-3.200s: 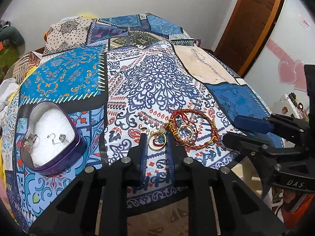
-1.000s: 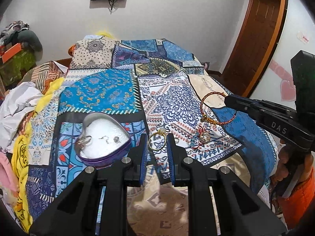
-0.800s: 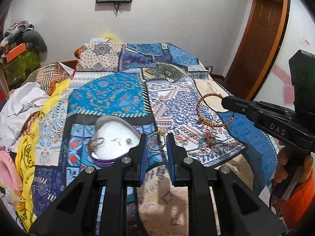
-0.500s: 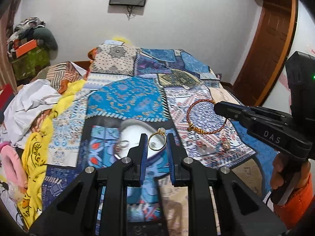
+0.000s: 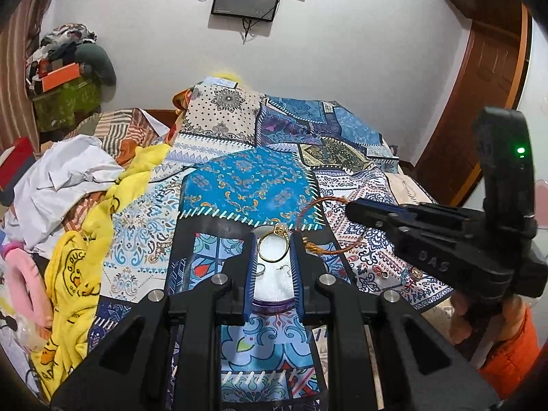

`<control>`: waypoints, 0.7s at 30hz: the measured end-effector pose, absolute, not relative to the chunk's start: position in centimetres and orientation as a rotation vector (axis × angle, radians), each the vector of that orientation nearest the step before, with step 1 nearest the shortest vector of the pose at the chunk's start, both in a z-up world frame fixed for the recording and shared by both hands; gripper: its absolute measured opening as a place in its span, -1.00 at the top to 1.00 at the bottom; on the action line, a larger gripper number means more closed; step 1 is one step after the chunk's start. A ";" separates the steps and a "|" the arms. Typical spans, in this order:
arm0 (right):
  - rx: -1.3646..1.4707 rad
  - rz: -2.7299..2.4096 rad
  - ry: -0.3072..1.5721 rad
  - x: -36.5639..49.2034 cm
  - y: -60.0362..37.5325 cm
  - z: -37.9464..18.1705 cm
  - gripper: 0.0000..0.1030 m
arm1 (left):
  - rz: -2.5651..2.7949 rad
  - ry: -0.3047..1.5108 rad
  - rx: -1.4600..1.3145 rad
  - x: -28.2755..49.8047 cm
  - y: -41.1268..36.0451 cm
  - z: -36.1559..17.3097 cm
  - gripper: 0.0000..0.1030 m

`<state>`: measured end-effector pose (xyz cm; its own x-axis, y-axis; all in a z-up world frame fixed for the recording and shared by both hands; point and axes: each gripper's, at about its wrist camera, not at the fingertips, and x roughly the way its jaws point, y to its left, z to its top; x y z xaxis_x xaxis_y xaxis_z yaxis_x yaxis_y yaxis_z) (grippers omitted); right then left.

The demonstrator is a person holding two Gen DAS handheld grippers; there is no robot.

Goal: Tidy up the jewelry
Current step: 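Carry the bracelet and gold ring over the heart tin and lower both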

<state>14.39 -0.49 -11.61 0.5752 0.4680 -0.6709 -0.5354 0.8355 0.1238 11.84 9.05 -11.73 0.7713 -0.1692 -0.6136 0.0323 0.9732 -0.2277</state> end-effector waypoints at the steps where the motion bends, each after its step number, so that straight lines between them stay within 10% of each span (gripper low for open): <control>1: -0.102 0.589 0.765 14.5 -0.2 -11.9 0.86 | -0.112 0.685 -0.213 11.9 9.1 -11.9 0.65; 21: -0.138 0.653 0.946 16.9 2.2 -16.3 0.85 | -0.140 0.817 -0.239 14.7 9.1 -16.7 0.65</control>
